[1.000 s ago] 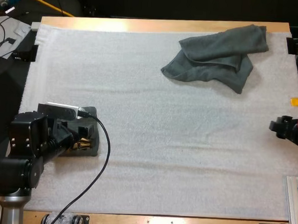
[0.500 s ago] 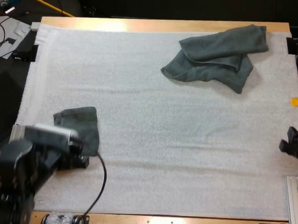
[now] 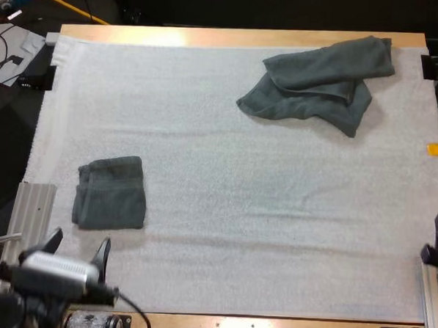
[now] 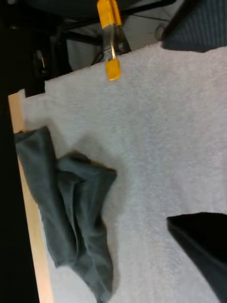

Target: Pick towel from pile, fold and stack

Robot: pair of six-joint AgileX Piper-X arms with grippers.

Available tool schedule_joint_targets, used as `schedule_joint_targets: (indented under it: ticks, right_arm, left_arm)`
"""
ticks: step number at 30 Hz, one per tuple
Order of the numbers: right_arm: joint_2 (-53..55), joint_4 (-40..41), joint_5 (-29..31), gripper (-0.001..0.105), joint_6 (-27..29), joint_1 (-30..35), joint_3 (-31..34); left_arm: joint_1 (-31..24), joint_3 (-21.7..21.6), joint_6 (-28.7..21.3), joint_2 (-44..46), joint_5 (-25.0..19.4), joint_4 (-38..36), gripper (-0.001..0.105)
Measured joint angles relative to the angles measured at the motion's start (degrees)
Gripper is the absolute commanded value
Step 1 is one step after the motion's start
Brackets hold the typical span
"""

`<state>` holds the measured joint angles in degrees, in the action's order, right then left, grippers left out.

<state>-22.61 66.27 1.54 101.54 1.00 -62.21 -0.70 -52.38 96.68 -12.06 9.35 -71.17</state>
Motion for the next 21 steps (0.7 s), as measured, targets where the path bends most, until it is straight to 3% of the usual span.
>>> schedule_joint_targets:
  ticks: [11, 21]
  right_arm:
    - [14.0, 3.8, 0.0, 0.068, 0.0, 0.0, 0.5]
    - [21.9, 8.2, 0.0, 0.067, -0.2, 0.0, 1.8]
  left_arm:
    - [0.0, 0.0, -2.5, 12.7, -0.8, -6.7, 0.067]
    - [0.0, 0.0, -3.4, 12.9, -1.2, -14.2, 0.067]
